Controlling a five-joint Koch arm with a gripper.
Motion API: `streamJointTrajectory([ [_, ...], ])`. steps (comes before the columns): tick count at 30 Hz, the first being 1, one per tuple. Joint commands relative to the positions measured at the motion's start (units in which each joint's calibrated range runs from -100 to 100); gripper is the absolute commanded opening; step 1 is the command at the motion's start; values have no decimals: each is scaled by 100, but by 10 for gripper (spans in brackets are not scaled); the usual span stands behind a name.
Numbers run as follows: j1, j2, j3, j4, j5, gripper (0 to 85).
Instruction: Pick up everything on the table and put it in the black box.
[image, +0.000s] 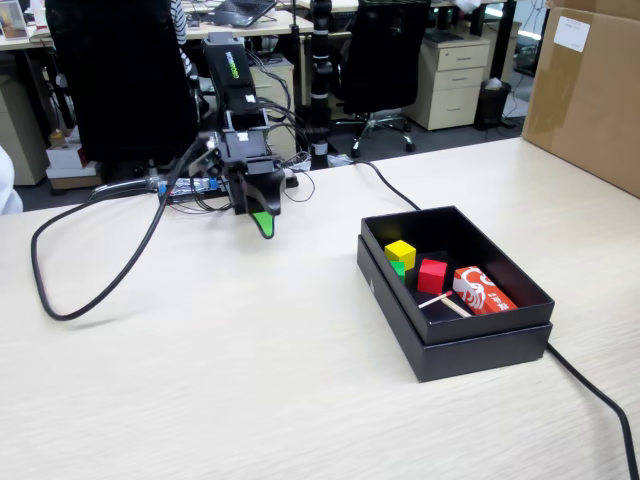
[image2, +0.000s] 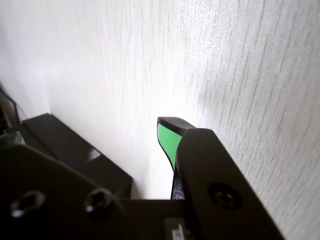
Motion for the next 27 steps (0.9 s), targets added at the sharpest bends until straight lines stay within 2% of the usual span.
streamJointTrajectory([
  [1,44,-129,-279,945,-15,521],
  [7,63,-129,-1630,2344,-230,520],
  [27,20,43,-2138,1852,-230,504],
])
